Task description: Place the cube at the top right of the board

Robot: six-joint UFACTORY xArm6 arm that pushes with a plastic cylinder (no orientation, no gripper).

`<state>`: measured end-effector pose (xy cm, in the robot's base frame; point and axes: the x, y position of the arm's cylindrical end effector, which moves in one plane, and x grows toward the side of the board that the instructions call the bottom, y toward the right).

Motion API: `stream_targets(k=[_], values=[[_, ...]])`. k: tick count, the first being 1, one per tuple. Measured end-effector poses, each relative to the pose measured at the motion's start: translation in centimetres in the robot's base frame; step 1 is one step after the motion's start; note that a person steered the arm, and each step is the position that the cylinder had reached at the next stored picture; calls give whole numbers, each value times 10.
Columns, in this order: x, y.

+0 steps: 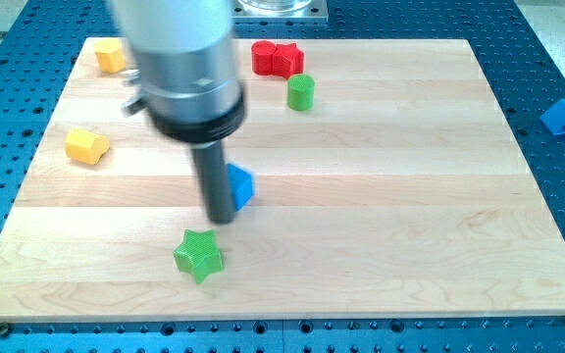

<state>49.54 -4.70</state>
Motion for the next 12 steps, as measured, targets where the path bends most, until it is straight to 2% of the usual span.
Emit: stream_targets(k=[2, 3, 4, 6, 7, 9, 10, 11, 12], values=[[-119, 43], [-126, 2], [-138, 15], [-156, 121], [-184, 132], [-237, 227], [-221, 234], [-169, 201], [-161, 191]])
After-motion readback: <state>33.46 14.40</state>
